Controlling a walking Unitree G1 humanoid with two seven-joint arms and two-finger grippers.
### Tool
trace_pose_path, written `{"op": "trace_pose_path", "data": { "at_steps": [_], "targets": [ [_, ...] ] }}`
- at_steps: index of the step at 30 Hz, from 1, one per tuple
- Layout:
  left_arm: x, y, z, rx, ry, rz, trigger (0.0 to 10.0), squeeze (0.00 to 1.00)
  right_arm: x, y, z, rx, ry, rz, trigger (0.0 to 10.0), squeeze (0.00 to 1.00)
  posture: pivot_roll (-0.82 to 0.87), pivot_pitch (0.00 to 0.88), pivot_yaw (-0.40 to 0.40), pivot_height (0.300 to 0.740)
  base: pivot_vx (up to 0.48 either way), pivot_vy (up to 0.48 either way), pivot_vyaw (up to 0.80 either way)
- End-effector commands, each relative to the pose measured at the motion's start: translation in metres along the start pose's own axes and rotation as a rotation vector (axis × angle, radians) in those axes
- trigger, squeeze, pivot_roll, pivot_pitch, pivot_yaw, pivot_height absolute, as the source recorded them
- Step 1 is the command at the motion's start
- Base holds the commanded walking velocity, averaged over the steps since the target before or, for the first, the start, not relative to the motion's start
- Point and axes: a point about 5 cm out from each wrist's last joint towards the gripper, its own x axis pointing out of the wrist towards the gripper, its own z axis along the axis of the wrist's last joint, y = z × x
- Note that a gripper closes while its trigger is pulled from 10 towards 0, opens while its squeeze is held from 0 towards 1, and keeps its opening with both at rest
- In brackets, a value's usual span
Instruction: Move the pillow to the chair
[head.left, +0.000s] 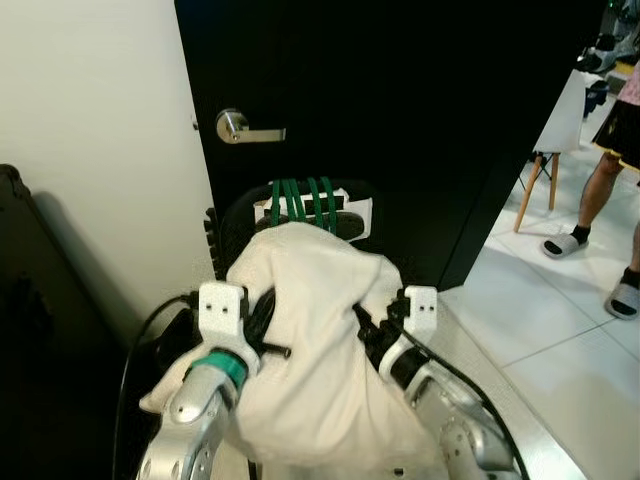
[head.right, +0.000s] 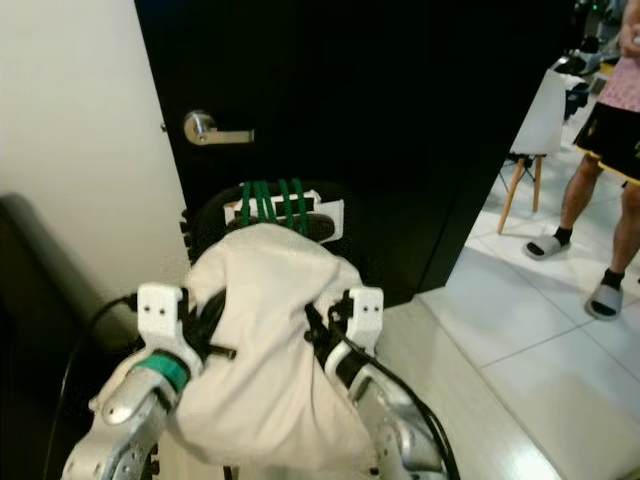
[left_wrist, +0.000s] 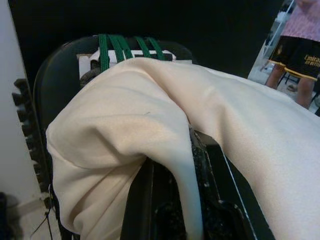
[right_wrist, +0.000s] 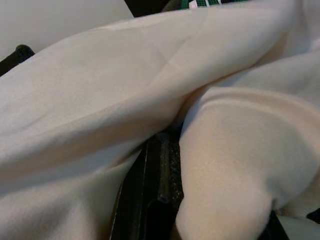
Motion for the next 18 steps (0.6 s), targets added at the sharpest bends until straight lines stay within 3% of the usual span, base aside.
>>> {"op": "trace_pose_path", "data": {
  "at_steps": [1, 6, 18],
  "targets": [
    [0.0022, -0.0111, 0.003, 0.004, -0.019, -0.068, 10.0, 0.0, 0.0079, 0.017, 0.0083, -0.025, -0.044, 0.077, 10.0, 0.0, 0.04, 0.028, 0.078, 0.74, 0.0, 0.0, 0.0],
    [0.0016, -0.0099, 0.0047, 0.005, -0.022, -0.066, 10.0, 0.0, 0.0074, 0.0179, 0.0039, -0.02, -0.03, 0.086, 10.0, 0.0, 0.04, 0.029, 0.076, 0.74, 0.0, 0.0, 0.0],
    [0.0007, -0.0096, 0.0047, 0.008, -0.024, -0.071, 10.0, 0.0, 0.008, 0.0189, -0.0014, -0.013, -0.032, 0.093, 10.0, 0.0, 0.04, 0.031, 0.086, 0.685, 0.0, 0.0, 0.0]
  ]
}}
